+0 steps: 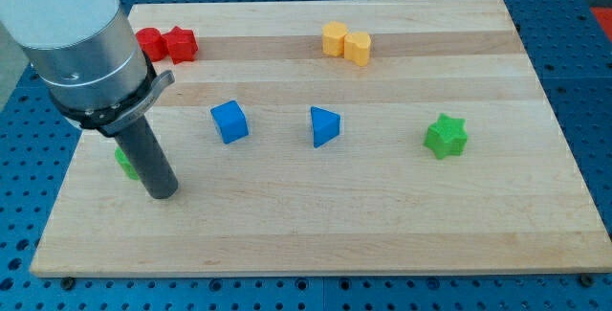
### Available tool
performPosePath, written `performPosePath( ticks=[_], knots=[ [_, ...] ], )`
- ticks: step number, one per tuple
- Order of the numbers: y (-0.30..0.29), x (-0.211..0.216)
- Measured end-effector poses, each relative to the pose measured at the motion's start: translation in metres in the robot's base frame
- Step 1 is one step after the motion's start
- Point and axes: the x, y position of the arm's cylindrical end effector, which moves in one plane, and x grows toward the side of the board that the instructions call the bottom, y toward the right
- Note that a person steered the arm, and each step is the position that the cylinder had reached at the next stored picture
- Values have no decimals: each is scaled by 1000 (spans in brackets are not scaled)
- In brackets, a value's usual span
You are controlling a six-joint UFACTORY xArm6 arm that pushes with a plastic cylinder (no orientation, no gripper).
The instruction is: Push the cube slightly to right
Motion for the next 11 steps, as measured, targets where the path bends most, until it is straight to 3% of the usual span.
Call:
performPosePath(
  ticks=[1, 2, 3, 4, 6, 7, 9, 10, 11],
  knots=[
    [0, -17],
    [3, -70],
    [5, -70],
    [56, -71],
    [84, -74],
    [81, -74],
    [12, -85],
    [22, -119],
    [23, -117]
  ],
)
